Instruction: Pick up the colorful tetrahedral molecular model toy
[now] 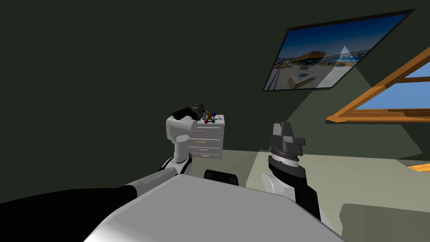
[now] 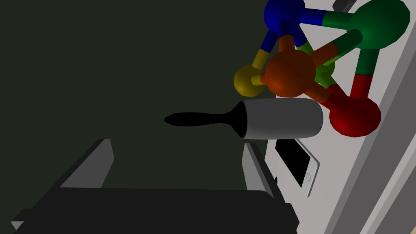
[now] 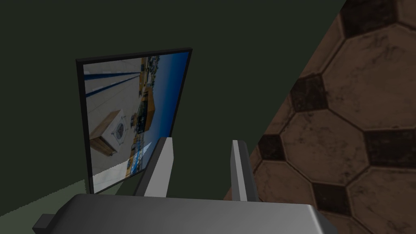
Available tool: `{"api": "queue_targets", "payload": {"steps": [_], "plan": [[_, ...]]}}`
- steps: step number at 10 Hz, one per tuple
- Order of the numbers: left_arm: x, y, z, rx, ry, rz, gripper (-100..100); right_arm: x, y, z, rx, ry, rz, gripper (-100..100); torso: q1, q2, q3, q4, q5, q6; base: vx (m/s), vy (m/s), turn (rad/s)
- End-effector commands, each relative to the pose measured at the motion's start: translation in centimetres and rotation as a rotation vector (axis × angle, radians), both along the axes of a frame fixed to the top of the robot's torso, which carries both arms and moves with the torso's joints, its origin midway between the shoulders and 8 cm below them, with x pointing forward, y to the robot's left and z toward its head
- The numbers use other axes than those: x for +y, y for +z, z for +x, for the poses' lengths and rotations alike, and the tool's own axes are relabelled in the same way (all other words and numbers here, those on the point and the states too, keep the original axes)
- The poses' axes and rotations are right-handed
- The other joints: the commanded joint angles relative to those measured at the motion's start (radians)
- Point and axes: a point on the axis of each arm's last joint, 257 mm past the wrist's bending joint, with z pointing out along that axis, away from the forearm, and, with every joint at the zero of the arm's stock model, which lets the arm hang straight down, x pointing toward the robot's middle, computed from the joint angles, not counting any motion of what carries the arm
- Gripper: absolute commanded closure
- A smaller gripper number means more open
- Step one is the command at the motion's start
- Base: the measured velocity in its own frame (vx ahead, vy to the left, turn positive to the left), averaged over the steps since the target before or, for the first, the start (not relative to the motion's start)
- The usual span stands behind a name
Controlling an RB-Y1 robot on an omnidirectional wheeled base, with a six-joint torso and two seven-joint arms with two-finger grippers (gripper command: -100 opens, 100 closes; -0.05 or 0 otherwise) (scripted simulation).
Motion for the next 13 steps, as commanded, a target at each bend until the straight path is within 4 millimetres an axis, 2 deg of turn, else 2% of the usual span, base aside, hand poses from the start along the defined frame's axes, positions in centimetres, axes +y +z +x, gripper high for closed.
{"api": "queue_targets", "payload": {"steps": [1,2,3,5,6,13], "plan": [[-0.1,-0.6,-0.1,0.036,0.005,-0.006,-100,0.0,0.0,0.0,0.0,0.0,0.0,0,0.0,0.0,0.0,0.0,0.0,0.0,0.026,0.019,-0.04],[0.0,-1.0,-0.1,0.054,0.009,-0.006,-100,0.0,0.0,0.0,0.0,0.0,0.0,0,0.0,0.0,0.0,0.0,0.0,0.0,0.013,0.009,0.006],[-0.4,-0.5,0.0,0.061,0.006,-0.019,-100,0.0,0.0,0.0,0.0,0.0,0.0,0,0.0,0.0,0.0,0.0,0.0,0.0,0.024,0.016,-0.064],[-0.2,-1.6,-0.2,0.102,0.013,-0.019,-100,0.0,0.0,0.0,0.0,0.0,0.0,0,0.0,0.0,0.0,0.0,0.0,0.0,0.019,0.016,-0.018],[-0.7,-1.2,-0.2,0.115,0.01,-0.03,-100,0.0,0.0,0.0,0.0,0.0,0.0,0,0.0,0.0,0.0,0.0,0.0,0.0,0.026,0.02,-0.058],[-1.3,-3.2,-0.8,0.242,0.019,-0.051,-100,0.0,0.0,0.0,0.0,0.0,0.0,0,0.0,-0.001,-0.001,0.0,0.0,0.0,0.024,0.018,-0.033]]}}
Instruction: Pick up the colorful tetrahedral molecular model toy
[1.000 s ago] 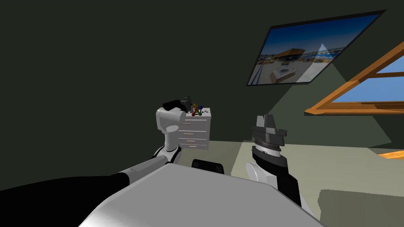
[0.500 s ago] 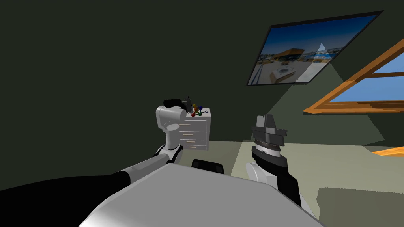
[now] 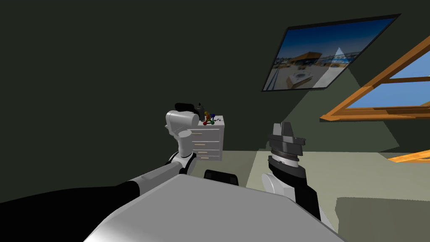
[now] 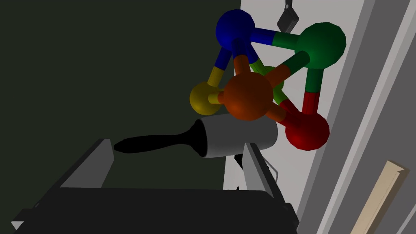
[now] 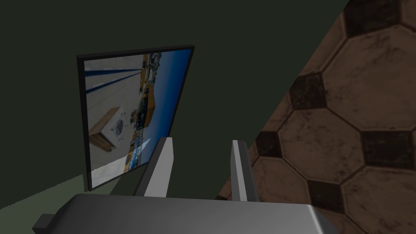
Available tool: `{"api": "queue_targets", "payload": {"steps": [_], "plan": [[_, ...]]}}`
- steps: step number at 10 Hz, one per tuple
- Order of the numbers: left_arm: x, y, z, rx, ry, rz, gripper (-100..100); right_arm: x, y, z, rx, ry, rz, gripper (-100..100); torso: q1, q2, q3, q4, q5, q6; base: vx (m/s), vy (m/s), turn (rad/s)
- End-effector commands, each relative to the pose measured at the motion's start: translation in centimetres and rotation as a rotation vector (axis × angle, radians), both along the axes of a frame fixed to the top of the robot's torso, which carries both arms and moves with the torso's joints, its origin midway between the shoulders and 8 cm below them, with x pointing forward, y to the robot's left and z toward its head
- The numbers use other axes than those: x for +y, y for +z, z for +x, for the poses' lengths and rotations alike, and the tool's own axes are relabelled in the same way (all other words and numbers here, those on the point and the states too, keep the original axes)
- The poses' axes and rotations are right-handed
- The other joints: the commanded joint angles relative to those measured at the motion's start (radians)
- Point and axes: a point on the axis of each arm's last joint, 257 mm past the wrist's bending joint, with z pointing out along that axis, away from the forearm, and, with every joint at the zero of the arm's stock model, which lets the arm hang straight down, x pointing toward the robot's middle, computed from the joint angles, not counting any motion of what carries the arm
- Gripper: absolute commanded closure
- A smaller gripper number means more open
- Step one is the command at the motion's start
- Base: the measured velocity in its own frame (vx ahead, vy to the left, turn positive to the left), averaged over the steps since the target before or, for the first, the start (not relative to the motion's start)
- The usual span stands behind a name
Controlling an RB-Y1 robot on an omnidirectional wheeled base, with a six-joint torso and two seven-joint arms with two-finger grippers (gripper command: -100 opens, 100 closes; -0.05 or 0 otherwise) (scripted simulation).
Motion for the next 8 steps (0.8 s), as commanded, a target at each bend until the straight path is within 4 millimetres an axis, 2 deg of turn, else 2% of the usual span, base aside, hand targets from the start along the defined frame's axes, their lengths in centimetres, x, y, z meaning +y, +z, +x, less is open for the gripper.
{"api": "queue_targets", "payload": {"steps": [1,8], "plan": [[-0.5,-0.2,-0.2,0.032,-0.003,-0.01,-100,0.0,0.0,0.0,0.0,0.0,0.0,0,0.0,0.0,0.0,0.0,0.0,0.0,0.02,0.026,-0.061],[-1.6,-2.4,-1.5,0.174,-0.008,-0.031,-100,0.0,0.0,0.0,0.0,0.0,0.0,0,0.0,-0.001,-0.001,0.0,0.0,0.0,0.031,0.023,-0.043]]}}
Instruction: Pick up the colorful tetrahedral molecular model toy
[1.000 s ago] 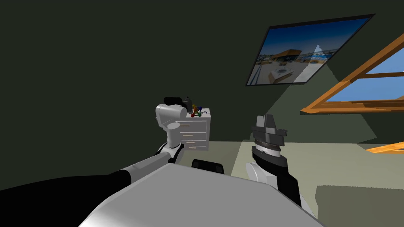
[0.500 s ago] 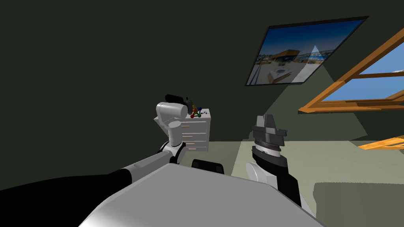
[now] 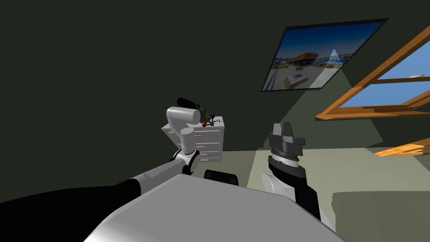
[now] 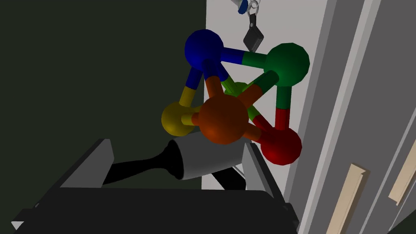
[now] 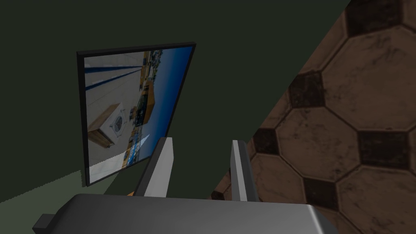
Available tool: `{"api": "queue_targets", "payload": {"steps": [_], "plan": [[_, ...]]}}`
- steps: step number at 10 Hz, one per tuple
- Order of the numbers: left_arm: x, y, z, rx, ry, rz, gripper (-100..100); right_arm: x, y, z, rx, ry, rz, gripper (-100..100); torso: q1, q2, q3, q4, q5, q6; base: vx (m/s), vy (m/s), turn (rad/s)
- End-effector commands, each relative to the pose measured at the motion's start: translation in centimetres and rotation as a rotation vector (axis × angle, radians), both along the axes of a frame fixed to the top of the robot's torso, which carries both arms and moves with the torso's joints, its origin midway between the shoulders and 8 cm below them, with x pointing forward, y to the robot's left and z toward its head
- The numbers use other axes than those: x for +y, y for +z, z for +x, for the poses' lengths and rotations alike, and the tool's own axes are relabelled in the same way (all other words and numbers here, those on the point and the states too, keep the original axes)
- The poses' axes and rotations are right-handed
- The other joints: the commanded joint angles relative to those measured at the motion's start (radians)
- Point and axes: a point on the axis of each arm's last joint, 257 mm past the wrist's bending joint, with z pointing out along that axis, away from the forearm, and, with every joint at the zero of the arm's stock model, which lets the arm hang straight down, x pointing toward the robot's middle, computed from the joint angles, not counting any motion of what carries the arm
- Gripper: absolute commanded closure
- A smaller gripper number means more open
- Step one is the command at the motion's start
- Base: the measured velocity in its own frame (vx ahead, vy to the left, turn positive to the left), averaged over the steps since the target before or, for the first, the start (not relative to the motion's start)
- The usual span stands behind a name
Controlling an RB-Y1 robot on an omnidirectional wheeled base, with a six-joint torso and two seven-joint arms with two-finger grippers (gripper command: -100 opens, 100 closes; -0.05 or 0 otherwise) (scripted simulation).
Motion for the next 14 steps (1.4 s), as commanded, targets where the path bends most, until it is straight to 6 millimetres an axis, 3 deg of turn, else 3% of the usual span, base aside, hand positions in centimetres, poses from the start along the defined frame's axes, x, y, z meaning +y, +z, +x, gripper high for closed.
{"api": "queue_targets", "payload": {"steps": [1,7,8,9,10,14], "plan": [[-0.5,-0.8,-0.5,0.045,-0.005,-0.007,-100,0.0,0.0,0.0,0.0,0.0,0.0,0,0.0,0.0,0.0,0.0,0.0,0.0,0.033,0.024,-0.052],[-1.8,-3.4,-2.0,0.178,-0.022,-0.026,-100,0.0,0.0,0.0,0.0,0.0,0.0,0,0.0,0.0,0.0,0.0,0.0,0.0,0.031,0.022,-0.033],[-1.5,-2.9,-1.7,0.159,-0.02,-0.025,-100,0.0,0.0,0.0,0.0,0.0,0.0,0,0.0,0.0,0.0,0.0,0.0,0.0,0.013,0.01,-0.007],[-1.5,-3.0,-1.8,0.165,-0.02,-0.025,0,0.0,0.0,0.0,0.0,0.0,0.0,0,-0.001,0.001,0.0,0.0,0.0,0.0,0.0,0.0,0.0],[-1.6,-3.4,-1.1,0.164,-0.02,-0.024,-100,0.0,0.0,0.0,0.0,0.0,0.0,0,-0.001,0.002,0.001,0.0,0.0,0.0,0.009,0.001,-0.002],[-1.5,-3.9,-0.5,0.165,-0.02,-0.024,-100,0.0,0.0,0.0,0.0,0.0,0.0,0,-0.001,0.001,0.001,0.0,0.0,0.0,0.012,0.0,-0.001]]}}
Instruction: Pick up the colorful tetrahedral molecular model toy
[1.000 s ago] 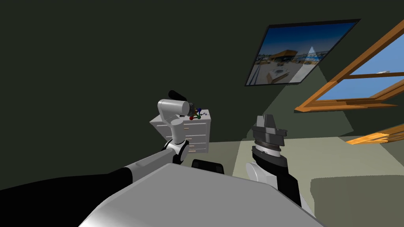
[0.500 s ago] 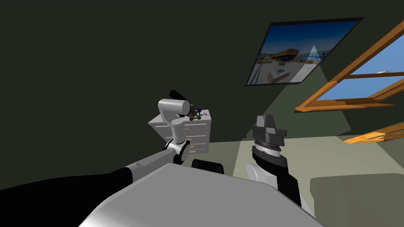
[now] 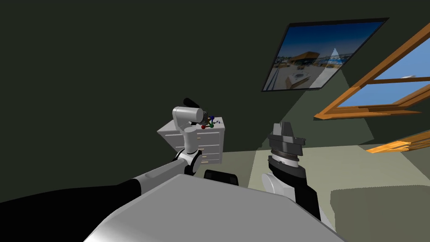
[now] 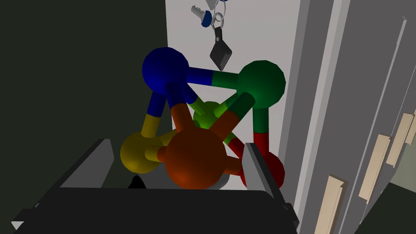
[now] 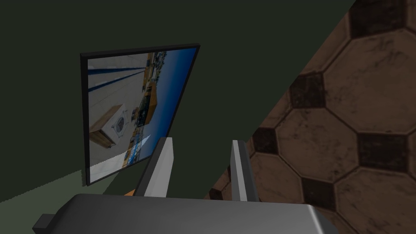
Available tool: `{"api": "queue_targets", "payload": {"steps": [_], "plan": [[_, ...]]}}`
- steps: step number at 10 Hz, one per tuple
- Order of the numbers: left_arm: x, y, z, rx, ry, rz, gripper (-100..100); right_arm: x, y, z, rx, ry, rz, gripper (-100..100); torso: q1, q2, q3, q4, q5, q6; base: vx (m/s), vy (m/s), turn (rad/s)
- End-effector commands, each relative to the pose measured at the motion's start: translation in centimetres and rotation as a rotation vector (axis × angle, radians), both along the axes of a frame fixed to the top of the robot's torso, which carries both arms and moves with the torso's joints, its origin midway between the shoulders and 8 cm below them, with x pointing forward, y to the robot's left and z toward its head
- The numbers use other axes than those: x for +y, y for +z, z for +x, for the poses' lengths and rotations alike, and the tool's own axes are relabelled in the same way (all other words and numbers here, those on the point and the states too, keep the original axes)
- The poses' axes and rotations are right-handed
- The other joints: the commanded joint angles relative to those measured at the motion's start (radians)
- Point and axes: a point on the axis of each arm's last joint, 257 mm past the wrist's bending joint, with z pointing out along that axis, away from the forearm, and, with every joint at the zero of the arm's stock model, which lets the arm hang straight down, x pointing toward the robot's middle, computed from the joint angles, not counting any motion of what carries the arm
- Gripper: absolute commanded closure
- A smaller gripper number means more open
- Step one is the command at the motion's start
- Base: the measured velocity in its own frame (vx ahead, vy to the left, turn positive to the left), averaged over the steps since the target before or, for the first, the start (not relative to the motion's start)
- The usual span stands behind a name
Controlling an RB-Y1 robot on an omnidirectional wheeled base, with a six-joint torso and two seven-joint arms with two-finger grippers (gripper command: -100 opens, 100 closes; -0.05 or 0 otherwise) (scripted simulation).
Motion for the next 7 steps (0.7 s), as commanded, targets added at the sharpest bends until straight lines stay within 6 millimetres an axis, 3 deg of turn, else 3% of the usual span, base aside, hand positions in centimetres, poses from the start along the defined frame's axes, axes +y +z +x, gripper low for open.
{"api": "queue_targets", "payload": {"steps": [1,5,6,7], "plan": [[0.0,0.0,0.0,0.0,0.0,0.0,100,0.0,0.0,0.0,0.0,0.0,0.0,0,0.0,0.0,0.0,0.0,0.0,0.0,0.0,0.0,0.0],[0.01,-0.08,-0.02,0.002,0.0,0.0,100,0.0,0.0,0.0,0.0,0.0,0.0,0,0.0,0.001,0.001,0.001,0.0,0.0,0.0,0.0,0.0],[0.01,-0.09,-0.02,0.003,0.0,0.0,0,0.0,0.0,0.0,0.0,0.0,0.0,0,0.0,0.001,0.001,0.001,0.0,0.0,0.0,0.0,0.0],[-0.08,0.44,-0.69,0.001,0.0,0.0,100,0.0,0.0,0.0,0.0,0.0,0.0,0,0.0,0.002,0.001,0.001,0.0,0.0,-0.013,0.0,0.001]]}}
